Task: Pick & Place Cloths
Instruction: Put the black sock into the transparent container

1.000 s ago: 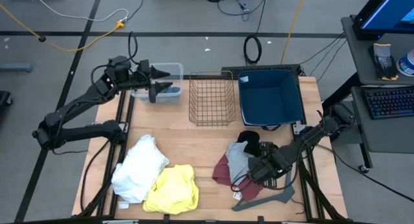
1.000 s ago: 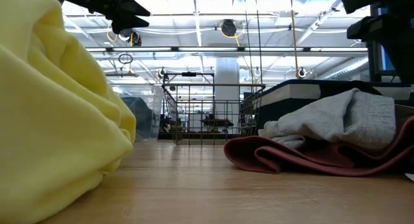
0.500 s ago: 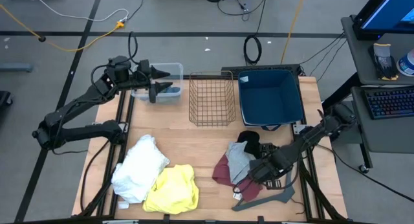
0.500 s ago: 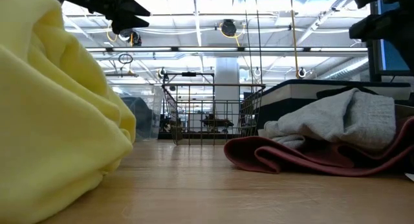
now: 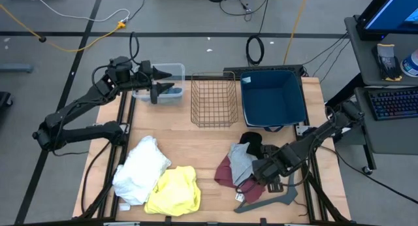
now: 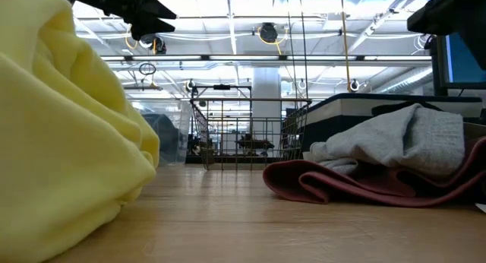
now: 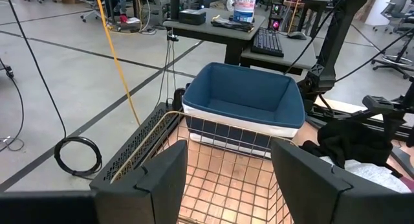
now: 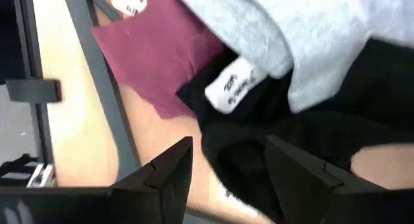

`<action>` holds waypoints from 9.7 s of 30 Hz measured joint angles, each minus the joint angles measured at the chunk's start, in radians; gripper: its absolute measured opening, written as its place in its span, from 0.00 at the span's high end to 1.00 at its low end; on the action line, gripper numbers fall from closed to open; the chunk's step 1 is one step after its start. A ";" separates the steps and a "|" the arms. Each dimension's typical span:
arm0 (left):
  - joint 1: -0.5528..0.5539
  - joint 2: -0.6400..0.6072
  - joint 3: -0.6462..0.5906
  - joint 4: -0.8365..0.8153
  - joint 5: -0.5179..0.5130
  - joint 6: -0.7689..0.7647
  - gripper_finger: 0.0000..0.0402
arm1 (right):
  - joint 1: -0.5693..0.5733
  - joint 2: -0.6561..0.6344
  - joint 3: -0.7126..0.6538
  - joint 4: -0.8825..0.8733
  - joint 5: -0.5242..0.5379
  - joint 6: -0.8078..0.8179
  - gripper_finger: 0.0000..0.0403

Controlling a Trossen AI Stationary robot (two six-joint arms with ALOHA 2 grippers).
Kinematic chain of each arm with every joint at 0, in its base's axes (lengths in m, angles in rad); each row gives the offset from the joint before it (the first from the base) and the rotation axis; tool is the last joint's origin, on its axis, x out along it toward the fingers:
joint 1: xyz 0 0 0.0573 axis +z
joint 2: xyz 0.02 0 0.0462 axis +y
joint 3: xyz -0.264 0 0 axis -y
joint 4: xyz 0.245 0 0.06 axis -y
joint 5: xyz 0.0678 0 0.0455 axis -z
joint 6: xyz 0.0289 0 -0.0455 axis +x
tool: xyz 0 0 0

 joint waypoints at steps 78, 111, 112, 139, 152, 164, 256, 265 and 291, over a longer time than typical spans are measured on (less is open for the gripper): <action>-0.092 0.000 -0.001 -0.006 -0.001 -0.014 0.43 | 0.027 -0.201 -0.246 0.276 0.034 0.270 0.98; -0.179 0.000 -0.001 -0.006 -0.001 -0.012 0.43 | 0.028 -0.397 -0.238 0.367 0.112 0.225 0.92; -0.179 0.000 -0.001 -0.006 -0.001 -0.012 0.43 | 0.028 -0.405 -0.238 0.379 0.117 0.213 0.92; -0.179 0.000 -0.001 -0.028 -0.001 -0.012 0.43 | 0.028 -0.530 -0.238 0.538 0.216 0.029 0.94; -0.179 0.017 -0.001 -0.052 -0.001 -0.007 0.43 | 0.028 -0.510 -0.318 0.595 0.209 0.033 0.89; -0.179 0.140 -0.001 -0.050 -0.001 -0.004 0.43 | 0.028 -0.510 -0.319 0.594 0.208 0.033 0.86; -0.682 0.428 0.000 0.831 -0.118 0.034 0.43 | -0.501 -0.178 -0.319 1.698 0.181 -0.753 1.00; -0.682 0.437 0.000 0.804 -0.135 0.030 0.43 | -0.521 -0.141 -0.319 1.767 0.181 -0.753 1.00; -0.692 0.540 0.000 0.807 -0.487 0.118 0.43 | -0.517 -0.138 -0.319 1.760 0.154 -0.776 1.00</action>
